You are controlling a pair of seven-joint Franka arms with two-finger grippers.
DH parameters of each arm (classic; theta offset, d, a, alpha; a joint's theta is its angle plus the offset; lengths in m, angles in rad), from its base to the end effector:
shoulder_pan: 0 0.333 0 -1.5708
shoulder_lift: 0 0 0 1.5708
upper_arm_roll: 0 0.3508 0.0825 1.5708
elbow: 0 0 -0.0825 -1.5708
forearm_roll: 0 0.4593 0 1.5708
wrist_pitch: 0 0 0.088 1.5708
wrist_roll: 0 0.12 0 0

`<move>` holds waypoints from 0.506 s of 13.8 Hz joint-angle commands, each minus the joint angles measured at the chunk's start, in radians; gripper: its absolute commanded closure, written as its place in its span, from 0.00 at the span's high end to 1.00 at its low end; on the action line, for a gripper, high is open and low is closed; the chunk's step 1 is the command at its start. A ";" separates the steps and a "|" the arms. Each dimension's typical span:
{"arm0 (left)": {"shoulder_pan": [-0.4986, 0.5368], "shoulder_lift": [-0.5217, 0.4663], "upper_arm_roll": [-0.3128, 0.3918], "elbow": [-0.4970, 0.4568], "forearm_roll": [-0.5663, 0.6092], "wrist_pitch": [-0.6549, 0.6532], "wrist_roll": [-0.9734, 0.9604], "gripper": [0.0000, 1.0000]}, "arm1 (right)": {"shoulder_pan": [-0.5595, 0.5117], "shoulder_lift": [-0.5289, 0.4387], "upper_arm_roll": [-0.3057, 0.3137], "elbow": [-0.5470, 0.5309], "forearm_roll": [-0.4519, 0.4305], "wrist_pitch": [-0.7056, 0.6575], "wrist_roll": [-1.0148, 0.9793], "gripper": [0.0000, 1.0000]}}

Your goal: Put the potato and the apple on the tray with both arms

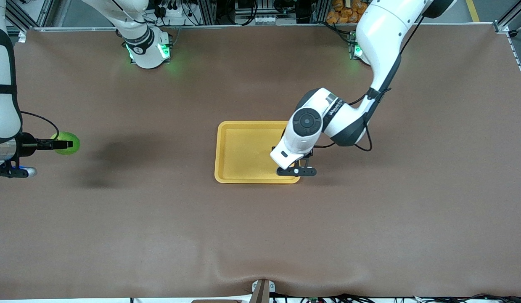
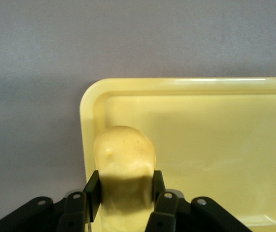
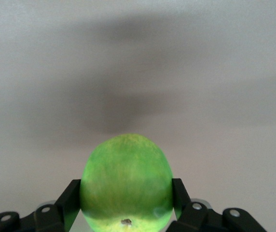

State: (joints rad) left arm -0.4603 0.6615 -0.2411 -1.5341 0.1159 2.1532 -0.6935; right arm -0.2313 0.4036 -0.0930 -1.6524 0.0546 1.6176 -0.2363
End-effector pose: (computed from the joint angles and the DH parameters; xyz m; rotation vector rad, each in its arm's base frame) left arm 0.6204 -0.4823 0.2452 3.1148 -0.0396 -0.0782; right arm 0.6550 -0.2080 0.3370 -2.9382 0.1519 0.6205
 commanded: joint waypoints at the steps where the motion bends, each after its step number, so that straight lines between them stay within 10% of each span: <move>1: -0.029 0.046 0.011 0.052 0.047 -0.012 -0.027 0.00 | 0.042 -0.009 0.002 0.034 0.008 -0.068 0.105 0.00; 7: -0.041 0.085 0.009 0.051 0.091 -0.010 -0.034 0.00 | 0.122 -0.054 0.004 -0.006 0.074 -0.111 0.233 0.00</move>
State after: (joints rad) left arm -0.4848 0.7246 -0.2409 -1.5149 0.1794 2.1536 -0.7019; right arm -0.1128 0.3979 -0.0847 -1.6245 0.0899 1.5190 -0.0216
